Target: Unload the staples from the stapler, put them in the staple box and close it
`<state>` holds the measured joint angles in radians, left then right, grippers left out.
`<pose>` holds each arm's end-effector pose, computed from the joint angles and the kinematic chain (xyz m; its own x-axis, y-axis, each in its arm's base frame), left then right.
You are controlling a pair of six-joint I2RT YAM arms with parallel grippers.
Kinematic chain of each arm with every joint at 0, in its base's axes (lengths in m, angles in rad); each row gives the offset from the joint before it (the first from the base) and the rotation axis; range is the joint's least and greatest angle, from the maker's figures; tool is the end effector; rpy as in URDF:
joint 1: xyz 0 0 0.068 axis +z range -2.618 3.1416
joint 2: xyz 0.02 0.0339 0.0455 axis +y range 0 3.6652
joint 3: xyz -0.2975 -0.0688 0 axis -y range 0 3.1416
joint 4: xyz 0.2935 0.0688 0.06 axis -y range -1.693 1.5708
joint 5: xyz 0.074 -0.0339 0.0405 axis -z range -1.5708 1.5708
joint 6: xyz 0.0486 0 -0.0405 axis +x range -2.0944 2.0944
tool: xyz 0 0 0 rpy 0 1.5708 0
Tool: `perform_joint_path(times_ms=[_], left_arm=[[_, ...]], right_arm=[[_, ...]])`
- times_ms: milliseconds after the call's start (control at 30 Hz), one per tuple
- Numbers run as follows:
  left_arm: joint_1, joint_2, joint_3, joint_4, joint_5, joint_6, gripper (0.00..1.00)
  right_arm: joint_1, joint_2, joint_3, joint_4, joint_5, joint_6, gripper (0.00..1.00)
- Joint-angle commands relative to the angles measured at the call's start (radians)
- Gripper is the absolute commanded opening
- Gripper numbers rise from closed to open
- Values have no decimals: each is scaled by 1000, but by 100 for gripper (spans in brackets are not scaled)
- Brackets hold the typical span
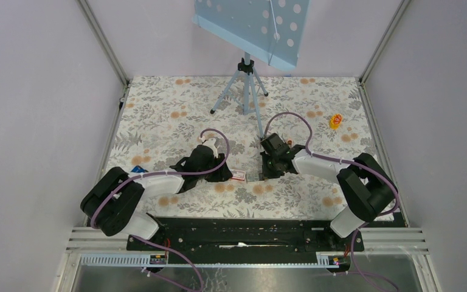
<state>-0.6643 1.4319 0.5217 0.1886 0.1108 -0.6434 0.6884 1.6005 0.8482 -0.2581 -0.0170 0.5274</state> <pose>0.2314 -0.1880 0.1324 -0.8229 -0.1129 -0.5568 0.2305 0.8294 -0.5088 0.2692 0.2225 0.1503 -0.8885 -0.0793 -0.4520 -0.2257 0.9331 0.2800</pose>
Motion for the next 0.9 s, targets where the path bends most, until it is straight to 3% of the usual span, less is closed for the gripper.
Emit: perform_joint_path(times_ms=[0, 867], left_arm=[[5, 12, 30, 66, 15, 11, 48], [5, 70, 45, 98, 16, 13, 46]], right_arm=[[13, 11, 40, 1, 12, -16, 0], [18, 48, 75, 10, 12, -25, 0]])
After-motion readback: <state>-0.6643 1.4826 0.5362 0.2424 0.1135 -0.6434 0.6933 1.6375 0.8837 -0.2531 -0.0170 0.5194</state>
